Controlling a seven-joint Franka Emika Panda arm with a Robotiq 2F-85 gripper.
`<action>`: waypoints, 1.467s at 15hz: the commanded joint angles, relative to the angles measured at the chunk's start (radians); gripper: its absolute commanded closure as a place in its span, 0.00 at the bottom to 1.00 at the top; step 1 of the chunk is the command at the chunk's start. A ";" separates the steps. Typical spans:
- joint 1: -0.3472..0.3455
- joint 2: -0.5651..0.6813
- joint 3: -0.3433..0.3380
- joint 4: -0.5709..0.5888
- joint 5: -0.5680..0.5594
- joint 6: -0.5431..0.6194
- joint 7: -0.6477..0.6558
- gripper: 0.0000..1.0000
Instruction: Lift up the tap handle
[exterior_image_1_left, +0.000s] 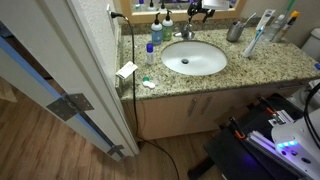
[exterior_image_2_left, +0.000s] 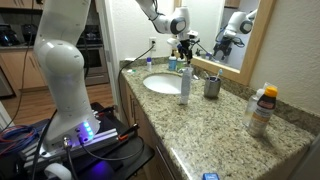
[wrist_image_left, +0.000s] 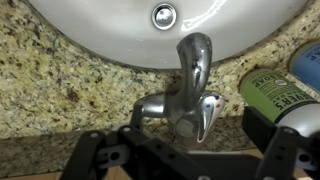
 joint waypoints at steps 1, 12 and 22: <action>0.023 0.021 -0.025 0.023 -0.025 -0.041 0.011 0.00; 0.025 0.024 -0.019 -0.002 -0.024 -0.003 -0.008 0.45; 0.048 0.052 -0.030 0.012 -0.043 0.014 0.009 1.00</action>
